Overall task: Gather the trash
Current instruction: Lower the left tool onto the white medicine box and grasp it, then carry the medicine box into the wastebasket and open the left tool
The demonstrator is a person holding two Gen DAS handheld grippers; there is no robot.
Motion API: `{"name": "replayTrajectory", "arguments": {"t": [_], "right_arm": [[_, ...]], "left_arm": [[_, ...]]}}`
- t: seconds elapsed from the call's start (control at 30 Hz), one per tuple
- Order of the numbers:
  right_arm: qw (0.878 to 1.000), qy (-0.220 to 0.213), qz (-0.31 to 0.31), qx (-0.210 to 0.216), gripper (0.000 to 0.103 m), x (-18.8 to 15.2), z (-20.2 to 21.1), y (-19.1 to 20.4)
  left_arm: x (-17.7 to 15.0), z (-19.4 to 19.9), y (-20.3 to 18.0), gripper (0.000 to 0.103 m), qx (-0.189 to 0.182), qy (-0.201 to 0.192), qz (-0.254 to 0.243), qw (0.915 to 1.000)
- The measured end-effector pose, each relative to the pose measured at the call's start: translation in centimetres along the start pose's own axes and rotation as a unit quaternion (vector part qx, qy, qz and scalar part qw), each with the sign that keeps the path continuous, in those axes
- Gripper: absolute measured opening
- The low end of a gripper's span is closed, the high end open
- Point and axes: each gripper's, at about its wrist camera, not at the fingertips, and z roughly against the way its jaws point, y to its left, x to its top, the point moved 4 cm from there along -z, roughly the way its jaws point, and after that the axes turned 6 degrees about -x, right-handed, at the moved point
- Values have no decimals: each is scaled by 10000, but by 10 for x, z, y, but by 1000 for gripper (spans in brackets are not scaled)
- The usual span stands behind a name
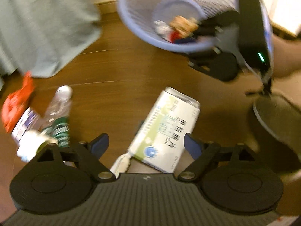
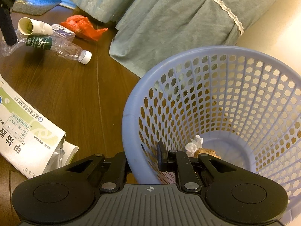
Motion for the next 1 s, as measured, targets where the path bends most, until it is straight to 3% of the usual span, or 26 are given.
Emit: {"name": "replayTrajectory", "arguments": {"t": [0.17, 0.37, 0.53, 0.73, 1.0], "right_arm": [[10000, 1, 7, 0, 10, 0, 0, 1], [10000, 5, 11, 0, 10, 0, 0, 1], [10000, 5, 11, -4, 10, -2, 1, 2], [10000, 11, 13, -9, 10, -2, 2, 3], [10000, 29, -20, -29, 10, -1, 2, 3]], "left_arm": [[-6, -25, -20, 84, -125, 265, -725, 9969], [-5, -46, -32, 84, -24, 391, -1049, 9937], [-3, -55, -26, 84, 171, 516, -988, 9936], [-10, -55, -19, 74, 182, 720, -817, 9939], [-52, -21, -33, 76, 18, 1006, -545, 9934]]}}
